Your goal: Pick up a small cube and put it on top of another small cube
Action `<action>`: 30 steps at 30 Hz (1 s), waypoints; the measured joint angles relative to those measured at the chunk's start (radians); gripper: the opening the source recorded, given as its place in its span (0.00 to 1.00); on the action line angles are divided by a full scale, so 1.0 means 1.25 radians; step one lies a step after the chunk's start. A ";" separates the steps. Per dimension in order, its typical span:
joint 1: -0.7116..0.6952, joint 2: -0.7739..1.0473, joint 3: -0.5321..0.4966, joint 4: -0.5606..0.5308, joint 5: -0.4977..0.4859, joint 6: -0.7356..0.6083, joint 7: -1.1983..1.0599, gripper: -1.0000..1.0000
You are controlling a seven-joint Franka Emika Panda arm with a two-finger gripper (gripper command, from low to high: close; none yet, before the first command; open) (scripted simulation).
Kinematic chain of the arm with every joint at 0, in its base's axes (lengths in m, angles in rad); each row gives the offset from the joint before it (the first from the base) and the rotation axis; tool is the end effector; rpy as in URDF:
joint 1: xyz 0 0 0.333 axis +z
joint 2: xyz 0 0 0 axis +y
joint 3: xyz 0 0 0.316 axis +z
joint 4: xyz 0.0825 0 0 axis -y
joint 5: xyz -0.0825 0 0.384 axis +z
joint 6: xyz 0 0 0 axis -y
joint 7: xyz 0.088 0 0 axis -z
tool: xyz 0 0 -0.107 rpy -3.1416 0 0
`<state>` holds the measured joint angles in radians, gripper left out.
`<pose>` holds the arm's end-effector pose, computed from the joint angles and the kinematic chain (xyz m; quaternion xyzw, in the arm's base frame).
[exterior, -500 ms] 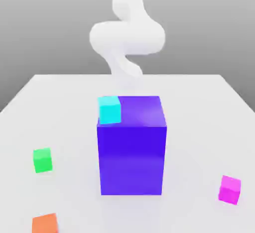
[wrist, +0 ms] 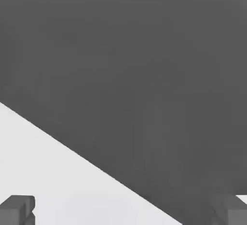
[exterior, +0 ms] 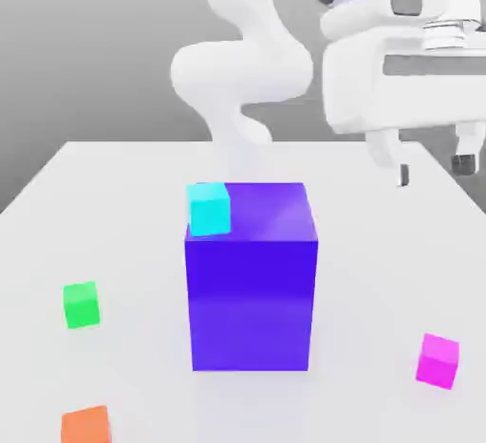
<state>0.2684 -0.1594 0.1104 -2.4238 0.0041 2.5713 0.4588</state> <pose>0.4603 0.1837 0.4001 -0.9875 0.0404 -0.1422 0.0552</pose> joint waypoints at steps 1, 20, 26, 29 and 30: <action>0.009 0.029 0.008 -0.006 -0.003 0.012 -0.013 0.50; 0.163 0.462 0.004 -0.030 -0.145 0.242 -0.061 0.00; 0.145 0.397 0.028 -0.045 -0.120 0.190 -0.081 0.00; 0.126 0.325 0.047 -0.041 -0.087 0.143 -0.110 0.00; 0.108 0.307 0.035 -0.039 -0.078 0.139 -0.115 0.00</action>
<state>0.4030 0.2240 0.1536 -2.4721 -0.0938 2.7447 0.3157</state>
